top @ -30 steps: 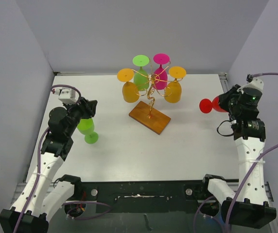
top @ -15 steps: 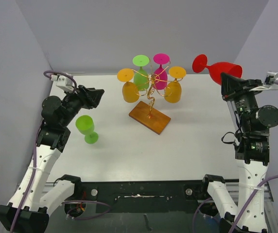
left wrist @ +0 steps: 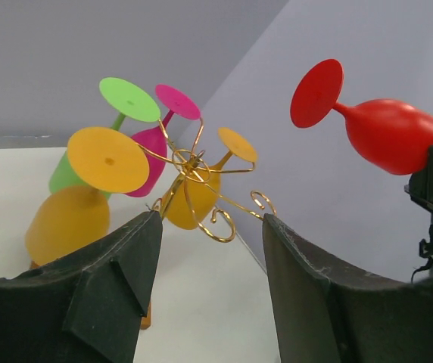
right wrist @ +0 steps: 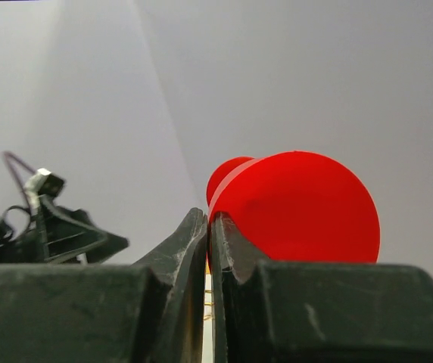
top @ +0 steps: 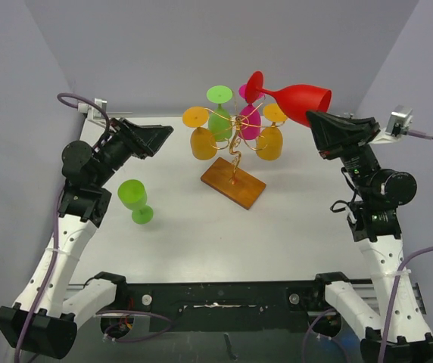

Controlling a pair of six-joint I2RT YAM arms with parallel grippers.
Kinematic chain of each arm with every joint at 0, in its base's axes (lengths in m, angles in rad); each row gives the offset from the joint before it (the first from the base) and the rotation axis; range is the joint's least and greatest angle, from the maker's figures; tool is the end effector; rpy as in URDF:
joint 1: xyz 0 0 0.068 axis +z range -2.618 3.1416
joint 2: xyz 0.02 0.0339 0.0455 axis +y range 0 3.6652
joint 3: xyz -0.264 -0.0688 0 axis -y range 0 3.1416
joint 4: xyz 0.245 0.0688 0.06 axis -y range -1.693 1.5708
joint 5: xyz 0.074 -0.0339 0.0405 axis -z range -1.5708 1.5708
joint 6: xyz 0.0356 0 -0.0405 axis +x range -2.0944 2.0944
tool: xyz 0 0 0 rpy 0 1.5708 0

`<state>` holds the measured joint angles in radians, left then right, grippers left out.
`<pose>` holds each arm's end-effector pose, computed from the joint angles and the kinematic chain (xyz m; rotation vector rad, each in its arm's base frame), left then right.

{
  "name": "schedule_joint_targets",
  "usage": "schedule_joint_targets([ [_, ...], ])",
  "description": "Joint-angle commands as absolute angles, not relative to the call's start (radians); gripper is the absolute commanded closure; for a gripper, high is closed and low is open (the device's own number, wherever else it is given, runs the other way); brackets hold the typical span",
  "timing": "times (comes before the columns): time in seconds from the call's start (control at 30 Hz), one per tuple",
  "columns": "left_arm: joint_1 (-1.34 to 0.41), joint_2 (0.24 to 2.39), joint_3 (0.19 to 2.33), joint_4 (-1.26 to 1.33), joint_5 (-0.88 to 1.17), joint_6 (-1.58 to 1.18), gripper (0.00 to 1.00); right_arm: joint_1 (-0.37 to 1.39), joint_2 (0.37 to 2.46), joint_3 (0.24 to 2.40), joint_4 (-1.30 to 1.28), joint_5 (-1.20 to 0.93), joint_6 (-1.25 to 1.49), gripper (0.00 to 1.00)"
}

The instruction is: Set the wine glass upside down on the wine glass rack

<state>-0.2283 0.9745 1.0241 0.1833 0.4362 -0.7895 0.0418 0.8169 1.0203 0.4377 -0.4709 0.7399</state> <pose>0.2078 -0.0637 0.4285 -0.0106 1.4556 -1.1351 0.1511 0.0225 0.4774 -0.1019 1.0456 0.9301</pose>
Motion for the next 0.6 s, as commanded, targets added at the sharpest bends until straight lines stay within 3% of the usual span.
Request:
schedule_joint_targets([
  [0.0,-0.236,1.002,1.081,0.307,0.502,-0.914,0.45,0.204,0.853,1.016,0.630,-0.385,0.707,1.00],
  [0.2,-0.236,0.969,0.981,0.420,0.473,-0.995,0.45,0.554,0.953,1.051,0.636,-0.166,0.486,1.00],
  [0.33,-0.230,0.913,0.911,0.404,0.345,-1.010,0.45,0.756,1.048,1.105,0.635,-0.018,0.283,1.00],
  [0.57,-0.220,0.831,0.792,0.460,0.212,-1.109,0.45,0.962,1.193,1.157,0.682,0.146,0.074,1.00],
])
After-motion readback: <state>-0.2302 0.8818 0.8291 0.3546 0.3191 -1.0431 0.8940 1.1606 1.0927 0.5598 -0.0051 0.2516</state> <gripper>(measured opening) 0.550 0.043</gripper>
